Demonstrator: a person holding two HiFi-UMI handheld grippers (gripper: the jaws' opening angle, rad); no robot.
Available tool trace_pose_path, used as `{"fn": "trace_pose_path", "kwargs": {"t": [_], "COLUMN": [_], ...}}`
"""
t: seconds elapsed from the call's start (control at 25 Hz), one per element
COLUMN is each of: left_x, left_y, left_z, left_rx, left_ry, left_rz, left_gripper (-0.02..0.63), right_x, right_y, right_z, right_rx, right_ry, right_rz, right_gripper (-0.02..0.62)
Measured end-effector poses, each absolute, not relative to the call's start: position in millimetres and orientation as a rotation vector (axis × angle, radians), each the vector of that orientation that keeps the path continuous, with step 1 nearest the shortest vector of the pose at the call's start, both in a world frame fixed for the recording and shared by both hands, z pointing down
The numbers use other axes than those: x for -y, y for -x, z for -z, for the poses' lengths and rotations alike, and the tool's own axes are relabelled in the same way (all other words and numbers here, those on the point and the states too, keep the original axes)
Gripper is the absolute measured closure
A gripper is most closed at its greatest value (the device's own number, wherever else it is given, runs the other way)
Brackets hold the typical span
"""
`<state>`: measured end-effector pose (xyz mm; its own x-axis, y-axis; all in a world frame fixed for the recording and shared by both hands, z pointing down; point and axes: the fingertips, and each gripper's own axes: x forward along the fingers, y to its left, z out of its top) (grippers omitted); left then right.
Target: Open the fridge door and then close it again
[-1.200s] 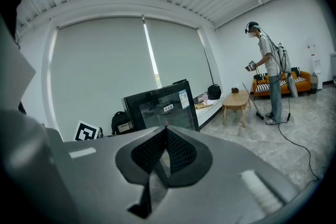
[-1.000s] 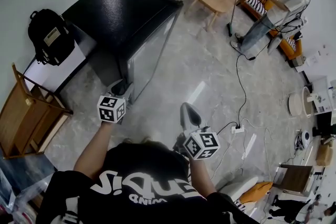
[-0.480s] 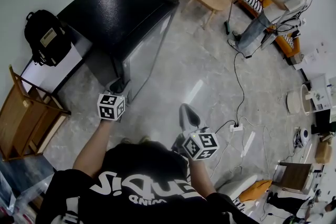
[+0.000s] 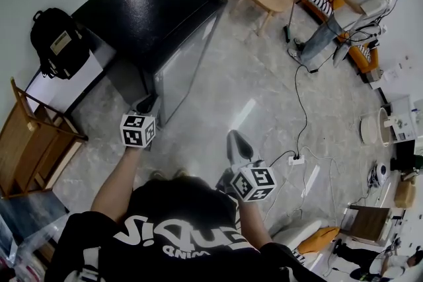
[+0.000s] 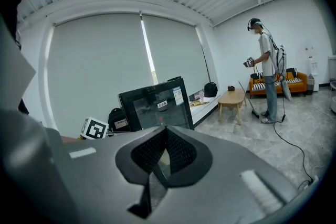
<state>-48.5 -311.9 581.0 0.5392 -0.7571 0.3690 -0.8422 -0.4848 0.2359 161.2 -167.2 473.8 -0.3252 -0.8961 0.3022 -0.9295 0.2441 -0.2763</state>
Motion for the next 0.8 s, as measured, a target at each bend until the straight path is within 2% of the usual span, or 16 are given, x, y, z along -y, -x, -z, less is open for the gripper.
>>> {"fn": "trace_pose_path", "kwargs": {"t": [0.8], "left_x": [299.2], "left_y": [37.7], "left_z": [-582.0], "left_rx": [1.263], "left_ry": [-2.372], "left_rz": [-0.245], "left_gripper": [0.574], "right_x": [164.8], "right_y": [-170.9], "right_z": [-482.1], "right_rx": [2.412], "right_ry": [-1.743], "right_rz": [-0.649], "right_gripper": [0.598]}}
